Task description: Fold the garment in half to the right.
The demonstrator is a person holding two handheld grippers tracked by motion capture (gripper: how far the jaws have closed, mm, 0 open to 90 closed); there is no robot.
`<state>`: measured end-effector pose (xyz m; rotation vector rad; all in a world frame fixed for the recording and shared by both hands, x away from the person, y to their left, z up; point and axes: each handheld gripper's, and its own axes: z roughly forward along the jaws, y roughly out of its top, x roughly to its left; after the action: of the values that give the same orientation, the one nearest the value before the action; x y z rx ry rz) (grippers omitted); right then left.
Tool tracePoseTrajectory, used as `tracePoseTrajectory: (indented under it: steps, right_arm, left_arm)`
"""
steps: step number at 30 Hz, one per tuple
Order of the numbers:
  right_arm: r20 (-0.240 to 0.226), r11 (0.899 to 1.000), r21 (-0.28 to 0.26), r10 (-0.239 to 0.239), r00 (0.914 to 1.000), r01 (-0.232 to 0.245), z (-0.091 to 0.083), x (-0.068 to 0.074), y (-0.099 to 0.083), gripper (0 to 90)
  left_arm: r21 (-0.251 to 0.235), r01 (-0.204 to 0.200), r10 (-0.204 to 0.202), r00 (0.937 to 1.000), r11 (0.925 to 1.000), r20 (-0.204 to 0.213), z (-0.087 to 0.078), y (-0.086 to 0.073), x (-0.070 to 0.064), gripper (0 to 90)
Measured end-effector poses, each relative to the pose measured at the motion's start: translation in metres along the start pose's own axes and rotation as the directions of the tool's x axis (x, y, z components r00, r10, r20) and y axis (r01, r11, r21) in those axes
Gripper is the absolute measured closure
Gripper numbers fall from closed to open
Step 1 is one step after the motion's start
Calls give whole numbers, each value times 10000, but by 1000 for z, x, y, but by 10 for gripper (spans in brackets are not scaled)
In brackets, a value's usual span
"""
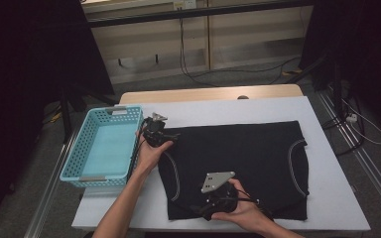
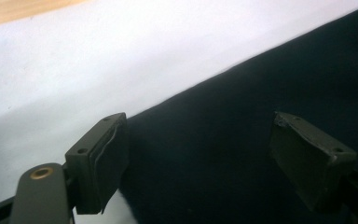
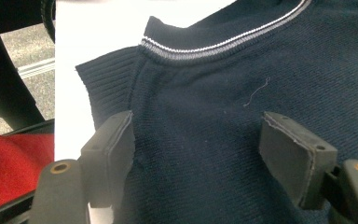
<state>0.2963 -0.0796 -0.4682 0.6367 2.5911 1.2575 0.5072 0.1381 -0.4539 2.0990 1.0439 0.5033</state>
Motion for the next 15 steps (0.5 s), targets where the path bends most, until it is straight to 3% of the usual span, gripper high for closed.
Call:
tracePoseTrajectory:
  steps: [2,7,11,13,15]
  right_arm:
    - [15,10000,19,-66,10000,66,0,1,-1,272]
    - [-55,10000,36,-62,10000,62,1,-1,-1,270]
    - [-52,10000,38,-69,10000,69,1,0,-1,270]
    - [-49,10000,41,-65,10000,65,1,0,-1,270]
    - [-57,9999,49,-100,9999,101,2,-1,-1,268]
  left_arm:
    - [99,364,-364,9993,9993,-4,4,-2,4,202]
    - [55,248,-246,9994,9997,-228,4,-1,5,197]
    - [163,511,-501,9971,9986,-566,2,0,14,184]
    - [541,-3,59,9948,9985,-1019,4,-1,15,179]
    - [605,421,-365,9953,9973,-900,6,-3,17,172]
